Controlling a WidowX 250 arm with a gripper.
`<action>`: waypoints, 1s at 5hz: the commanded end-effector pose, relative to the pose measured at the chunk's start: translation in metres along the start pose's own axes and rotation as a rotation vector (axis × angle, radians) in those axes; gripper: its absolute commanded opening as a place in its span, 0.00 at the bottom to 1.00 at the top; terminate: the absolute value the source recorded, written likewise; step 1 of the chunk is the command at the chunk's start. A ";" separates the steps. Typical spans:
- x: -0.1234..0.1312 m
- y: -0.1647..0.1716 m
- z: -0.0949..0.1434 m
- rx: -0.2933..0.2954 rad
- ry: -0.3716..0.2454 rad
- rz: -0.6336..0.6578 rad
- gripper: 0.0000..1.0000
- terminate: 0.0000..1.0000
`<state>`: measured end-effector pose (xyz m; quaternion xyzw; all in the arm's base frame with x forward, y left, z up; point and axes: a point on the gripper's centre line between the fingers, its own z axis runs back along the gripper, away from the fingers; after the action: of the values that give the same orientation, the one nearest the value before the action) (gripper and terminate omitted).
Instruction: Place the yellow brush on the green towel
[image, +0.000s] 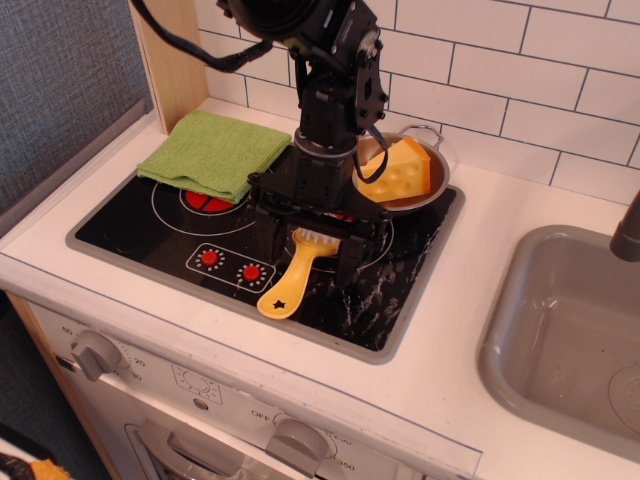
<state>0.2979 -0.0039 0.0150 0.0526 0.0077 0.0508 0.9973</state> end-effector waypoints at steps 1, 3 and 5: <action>-0.004 0.004 -0.008 0.018 0.006 -0.062 0.00 0.00; -0.005 0.003 -0.006 0.018 -0.016 -0.086 0.00 0.00; -0.012 0.005 0.032 0.020 -0.098 -0.144 0.00 0.00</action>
<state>0.2801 -0.0018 0.0378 0.0628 -0.0176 -0.0227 0.9976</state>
